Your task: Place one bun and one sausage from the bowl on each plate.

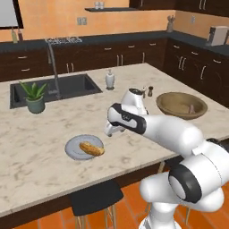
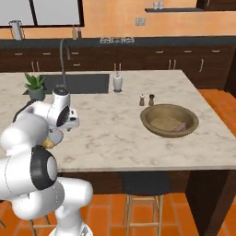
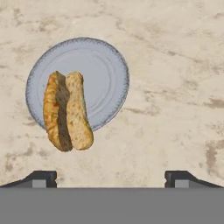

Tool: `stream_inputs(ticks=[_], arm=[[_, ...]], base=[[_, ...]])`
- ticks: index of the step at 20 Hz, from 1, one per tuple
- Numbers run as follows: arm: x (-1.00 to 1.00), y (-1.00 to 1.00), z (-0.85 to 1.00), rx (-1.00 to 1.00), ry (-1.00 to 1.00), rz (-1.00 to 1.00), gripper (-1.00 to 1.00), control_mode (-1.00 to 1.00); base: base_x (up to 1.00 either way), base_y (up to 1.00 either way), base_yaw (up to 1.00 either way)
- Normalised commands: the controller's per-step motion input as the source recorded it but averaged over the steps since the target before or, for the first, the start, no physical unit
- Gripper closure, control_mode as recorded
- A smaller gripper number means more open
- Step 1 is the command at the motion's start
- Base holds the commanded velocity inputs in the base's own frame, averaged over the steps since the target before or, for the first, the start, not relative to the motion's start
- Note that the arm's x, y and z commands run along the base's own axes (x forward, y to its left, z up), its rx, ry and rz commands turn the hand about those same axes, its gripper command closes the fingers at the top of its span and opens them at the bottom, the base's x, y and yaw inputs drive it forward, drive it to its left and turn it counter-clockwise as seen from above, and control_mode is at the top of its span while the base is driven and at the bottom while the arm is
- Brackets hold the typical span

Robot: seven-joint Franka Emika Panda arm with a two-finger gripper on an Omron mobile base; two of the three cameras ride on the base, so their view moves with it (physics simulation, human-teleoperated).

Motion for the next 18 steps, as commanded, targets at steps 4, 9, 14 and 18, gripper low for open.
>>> stream_inputs(ticks=[4, 9, 14, 18], arm=[[0.00, 0.00, 0.00, 0.00, 0.00, 0.00, -1.00, 1.00], [0.00, 0.00, 0.00, 0.00, 0.00, 0.00, -1.00, 1.00], [0.00, 0.00, 0.00, 0.00, 0.00, 0.00, -1.00, 1.00], [0.00, 0.00, 0.00, 0.00, 0.00, 0.00, -1.00, 1.00]], base=[[0.85, -1.00, 0.02], [0.40, -1.00, 0.15], [0.13, -0.93, 0.15], [0.96, -0.38, 0.06]])
